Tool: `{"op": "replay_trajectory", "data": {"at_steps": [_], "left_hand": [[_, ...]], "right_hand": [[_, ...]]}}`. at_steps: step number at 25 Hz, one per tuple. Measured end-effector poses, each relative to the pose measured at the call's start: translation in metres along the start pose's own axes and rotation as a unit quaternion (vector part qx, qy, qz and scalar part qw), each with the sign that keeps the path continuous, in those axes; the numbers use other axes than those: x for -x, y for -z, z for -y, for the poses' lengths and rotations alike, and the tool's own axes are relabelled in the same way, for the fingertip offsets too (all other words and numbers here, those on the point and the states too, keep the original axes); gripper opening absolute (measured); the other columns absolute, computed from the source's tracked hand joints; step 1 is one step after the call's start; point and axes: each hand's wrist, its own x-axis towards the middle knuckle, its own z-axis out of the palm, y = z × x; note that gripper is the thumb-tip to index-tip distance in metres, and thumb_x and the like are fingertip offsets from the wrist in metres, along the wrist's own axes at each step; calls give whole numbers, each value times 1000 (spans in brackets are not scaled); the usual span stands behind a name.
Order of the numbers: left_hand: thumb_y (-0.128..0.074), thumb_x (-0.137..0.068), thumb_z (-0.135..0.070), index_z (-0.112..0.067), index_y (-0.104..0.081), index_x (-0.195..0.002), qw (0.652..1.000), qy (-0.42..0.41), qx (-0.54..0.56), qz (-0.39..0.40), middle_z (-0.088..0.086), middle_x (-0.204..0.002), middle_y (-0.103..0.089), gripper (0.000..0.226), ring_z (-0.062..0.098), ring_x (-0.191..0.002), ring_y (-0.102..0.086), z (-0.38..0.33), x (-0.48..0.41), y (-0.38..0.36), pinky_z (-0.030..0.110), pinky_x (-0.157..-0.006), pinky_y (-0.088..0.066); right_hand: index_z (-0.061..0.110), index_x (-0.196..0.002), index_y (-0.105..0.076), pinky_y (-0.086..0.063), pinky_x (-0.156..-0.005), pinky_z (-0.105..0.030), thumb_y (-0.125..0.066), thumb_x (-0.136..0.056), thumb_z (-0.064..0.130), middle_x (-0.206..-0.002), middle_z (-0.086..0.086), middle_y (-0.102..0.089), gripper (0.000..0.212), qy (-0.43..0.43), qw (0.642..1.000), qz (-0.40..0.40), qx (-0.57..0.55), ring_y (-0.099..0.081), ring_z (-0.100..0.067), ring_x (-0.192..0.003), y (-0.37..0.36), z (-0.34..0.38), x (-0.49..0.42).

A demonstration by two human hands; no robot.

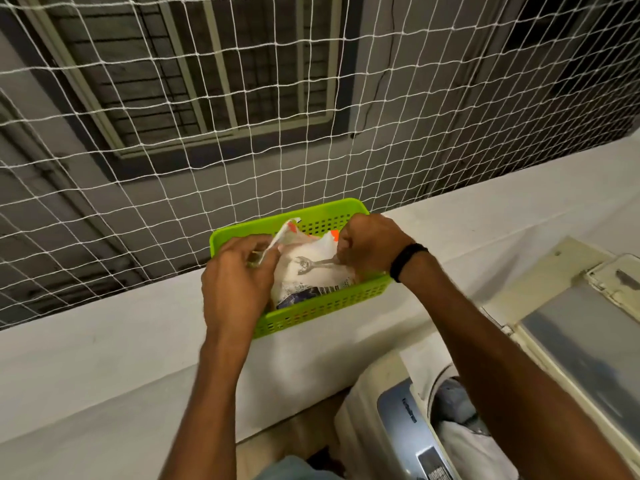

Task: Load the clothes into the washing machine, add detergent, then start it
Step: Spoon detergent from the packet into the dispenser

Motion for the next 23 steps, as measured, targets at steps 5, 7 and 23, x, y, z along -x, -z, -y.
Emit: {"op": "replay_trajectory", "data": {"at_steps": [5,7,23], "left_hand": [[-66,-88,-50,-32,-77,-101,999,14,45,-25,-11,-94,-72,26,4,-76,-64,-8,2,3,23,-69,-48],[-68,-87,-45,-29,-78,-100,998,9,64,-19,-12,-88,-71,23,-2,-72,-60,-9,1,7,15,-65,-44],[-75,-78,-51,-29,-78,-95,996,34,83,-14,-15,-91,-74,29,1,-73,-64,-15,1,3,16,-64,-44]], "right_hand": [[9,-84,-66,-49,-81,-31,-53,-88,15,-92,-9,-67,15,11,1000,-2,-26,-62,-33,-95,-8,10,-6],[13,-99,-73,-52,-86,-31,-57,-87,16,-101,-7,-70,21,38,997,62,-37,-65,-27,-98,-14,14,-8],[-9,-83,-74,-44,-45,-19,-64,-83,-6,-68,-25,-64,11,-49,880,45,-470,-53,-19,-51,2,-29,28]]}}
